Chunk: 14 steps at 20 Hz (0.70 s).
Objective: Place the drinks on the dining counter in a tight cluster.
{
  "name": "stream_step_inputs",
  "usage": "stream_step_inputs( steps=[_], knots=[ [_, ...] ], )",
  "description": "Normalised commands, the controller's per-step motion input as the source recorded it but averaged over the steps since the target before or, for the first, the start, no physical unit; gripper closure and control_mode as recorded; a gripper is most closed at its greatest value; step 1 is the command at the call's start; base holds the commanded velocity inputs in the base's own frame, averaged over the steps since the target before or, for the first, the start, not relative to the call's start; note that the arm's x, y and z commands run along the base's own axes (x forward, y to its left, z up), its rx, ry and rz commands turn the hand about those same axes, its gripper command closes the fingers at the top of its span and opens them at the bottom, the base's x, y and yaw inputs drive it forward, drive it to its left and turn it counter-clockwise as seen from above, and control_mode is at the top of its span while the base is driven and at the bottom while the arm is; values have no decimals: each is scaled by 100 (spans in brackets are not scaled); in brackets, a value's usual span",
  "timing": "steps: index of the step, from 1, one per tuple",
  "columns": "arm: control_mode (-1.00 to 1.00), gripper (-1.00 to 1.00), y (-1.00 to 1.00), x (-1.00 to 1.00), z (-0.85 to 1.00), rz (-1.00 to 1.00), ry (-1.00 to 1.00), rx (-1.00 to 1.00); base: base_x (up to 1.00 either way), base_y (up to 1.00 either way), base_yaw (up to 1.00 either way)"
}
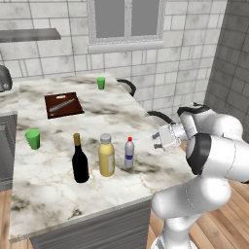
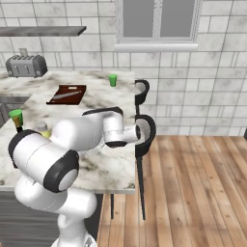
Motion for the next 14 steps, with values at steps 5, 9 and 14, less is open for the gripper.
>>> stream_step_inputs(
  steps=[5,9,14],
  knots=[
    [-100,-100,-58,0,30,-35,27,-33,0,0,0],
    [-100,-100,-31,0,8,-44,17,-41,0,0,0],
    [-100,-100,31,0,7,-54,6,-30,0,0,0]
  ],
)
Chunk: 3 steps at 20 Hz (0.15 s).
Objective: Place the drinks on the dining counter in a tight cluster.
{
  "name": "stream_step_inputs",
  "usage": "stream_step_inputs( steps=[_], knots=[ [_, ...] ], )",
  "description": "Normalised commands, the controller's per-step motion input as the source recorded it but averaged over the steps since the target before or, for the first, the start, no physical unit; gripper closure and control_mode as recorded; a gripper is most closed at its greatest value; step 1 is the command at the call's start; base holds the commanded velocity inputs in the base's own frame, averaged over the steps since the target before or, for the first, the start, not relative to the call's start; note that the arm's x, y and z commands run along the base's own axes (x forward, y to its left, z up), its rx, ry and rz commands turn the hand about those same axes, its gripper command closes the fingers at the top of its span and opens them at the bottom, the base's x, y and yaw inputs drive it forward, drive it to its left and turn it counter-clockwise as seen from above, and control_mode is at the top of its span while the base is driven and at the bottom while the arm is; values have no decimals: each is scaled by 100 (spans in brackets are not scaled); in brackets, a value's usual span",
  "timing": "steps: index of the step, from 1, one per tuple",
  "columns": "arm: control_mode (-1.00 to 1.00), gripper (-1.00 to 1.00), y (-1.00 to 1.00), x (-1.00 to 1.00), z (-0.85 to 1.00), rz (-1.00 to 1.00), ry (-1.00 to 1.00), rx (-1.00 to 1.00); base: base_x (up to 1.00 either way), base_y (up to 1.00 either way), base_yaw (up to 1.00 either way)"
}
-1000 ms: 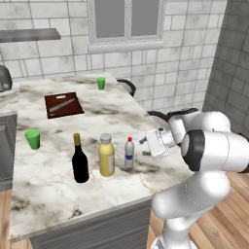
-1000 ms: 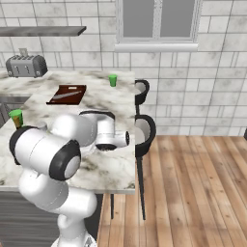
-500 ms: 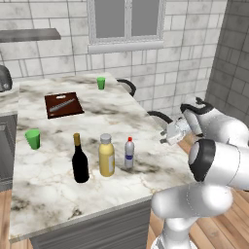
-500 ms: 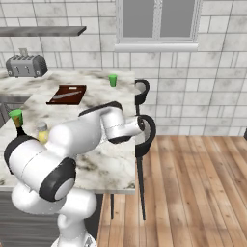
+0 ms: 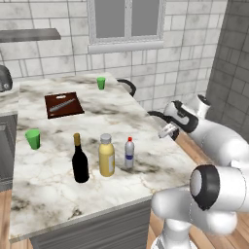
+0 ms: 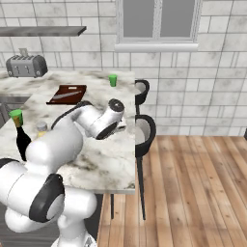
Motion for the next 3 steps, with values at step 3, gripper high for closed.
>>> stream_step_inputs(
  steps=[3],
  knots=[
    [-100,-100,1,0,0,-72,12,-25,0,0,0]
  ],
)
